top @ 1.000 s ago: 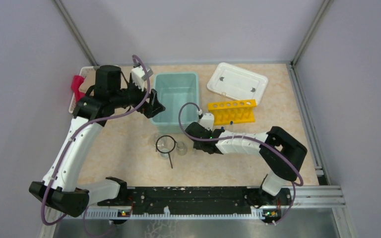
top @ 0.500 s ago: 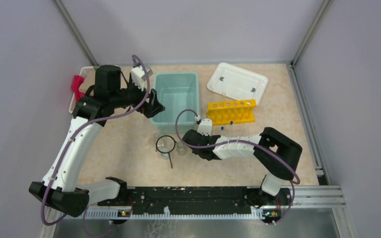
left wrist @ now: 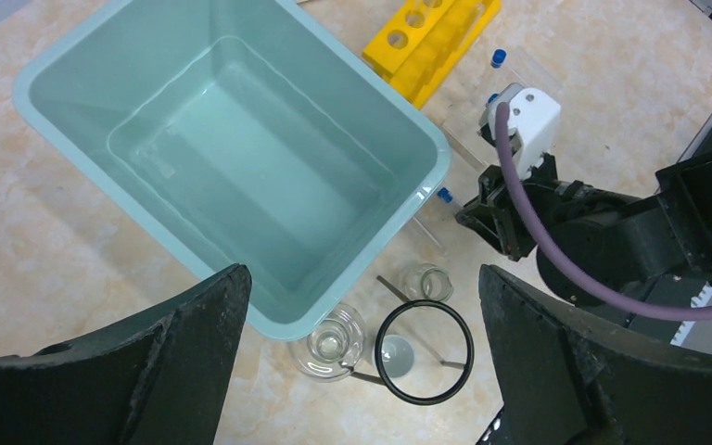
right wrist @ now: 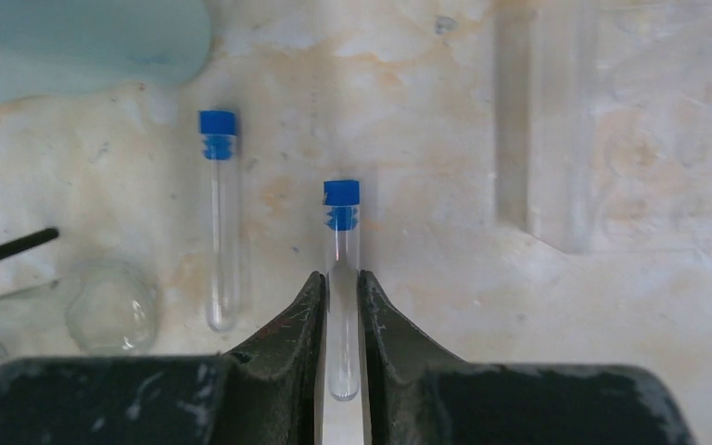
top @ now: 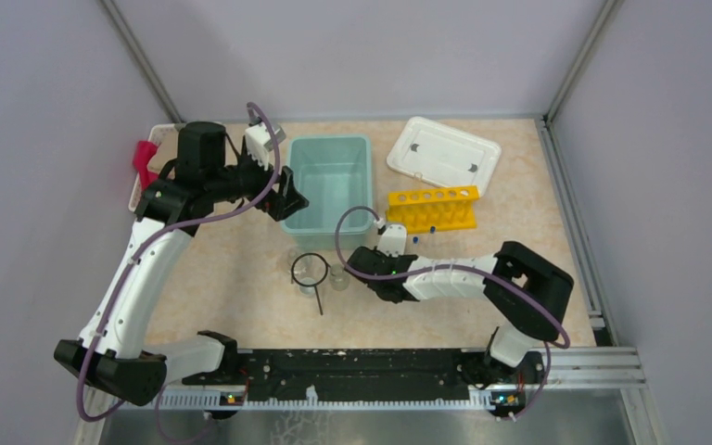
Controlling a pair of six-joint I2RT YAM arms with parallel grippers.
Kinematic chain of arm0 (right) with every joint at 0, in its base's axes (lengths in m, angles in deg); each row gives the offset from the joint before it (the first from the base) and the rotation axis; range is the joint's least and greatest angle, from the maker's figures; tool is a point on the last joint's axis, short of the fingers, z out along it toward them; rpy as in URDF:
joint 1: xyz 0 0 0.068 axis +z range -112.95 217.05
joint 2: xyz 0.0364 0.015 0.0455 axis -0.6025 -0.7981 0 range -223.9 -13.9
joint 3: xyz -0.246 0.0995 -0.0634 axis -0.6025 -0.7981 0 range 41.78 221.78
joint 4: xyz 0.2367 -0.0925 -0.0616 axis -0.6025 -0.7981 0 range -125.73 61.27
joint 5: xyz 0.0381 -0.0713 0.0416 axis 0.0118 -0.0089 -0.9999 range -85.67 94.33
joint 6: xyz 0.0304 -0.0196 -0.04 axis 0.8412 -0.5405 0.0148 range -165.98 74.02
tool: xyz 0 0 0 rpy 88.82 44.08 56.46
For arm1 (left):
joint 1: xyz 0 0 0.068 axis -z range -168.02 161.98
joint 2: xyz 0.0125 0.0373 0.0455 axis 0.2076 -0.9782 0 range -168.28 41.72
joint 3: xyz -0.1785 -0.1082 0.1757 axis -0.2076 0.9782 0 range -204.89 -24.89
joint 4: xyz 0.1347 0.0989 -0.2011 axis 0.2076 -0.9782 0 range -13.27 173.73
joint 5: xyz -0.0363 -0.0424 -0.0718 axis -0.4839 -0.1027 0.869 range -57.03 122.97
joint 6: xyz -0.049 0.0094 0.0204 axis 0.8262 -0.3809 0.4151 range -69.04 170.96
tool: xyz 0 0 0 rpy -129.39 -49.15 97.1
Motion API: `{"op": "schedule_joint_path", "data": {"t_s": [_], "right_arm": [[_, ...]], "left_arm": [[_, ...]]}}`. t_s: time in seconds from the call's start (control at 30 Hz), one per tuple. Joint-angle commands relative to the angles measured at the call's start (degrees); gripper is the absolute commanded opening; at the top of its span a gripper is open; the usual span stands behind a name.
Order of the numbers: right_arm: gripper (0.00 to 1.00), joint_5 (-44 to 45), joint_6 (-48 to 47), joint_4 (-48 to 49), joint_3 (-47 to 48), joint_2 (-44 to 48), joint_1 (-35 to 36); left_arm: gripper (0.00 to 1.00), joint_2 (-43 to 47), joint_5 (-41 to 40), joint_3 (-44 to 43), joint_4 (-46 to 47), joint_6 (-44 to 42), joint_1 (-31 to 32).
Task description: Organize the chemistry lab equipment
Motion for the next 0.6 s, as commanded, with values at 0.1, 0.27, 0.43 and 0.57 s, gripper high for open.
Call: {"op": "schedule_joint_path", "data": {"t_s": [0.1, 0.27, 0.43, 0.57], "right_arm": [[0.0, 2.29, 1.88, -5.47, -3.02, 16.79, 0.71], [0.0, 2.29, 0.46, -9.34, -0.14, 28.25, 0.69], [0.0, 1.75, -3.51, -8.32, 7.55, 32.44, 0.7], [0.0, 0.63, -6.16, -4.58, 15.45, 29.26, 0.76]], "left_arm": [[0.99, 1.06, 4.09, -1.62, 0.02, -1.44, -0.35], [0.99, 2.22, 7.31, -0.25, 1.44, -1.88, -0.28], [0.99, 2.79, 10.62, 1.47, 1.92, -2.16, -0.3], [0.99, 4.7, 14.3, 4.17, 4.46, -0.26, -0.3]]}}
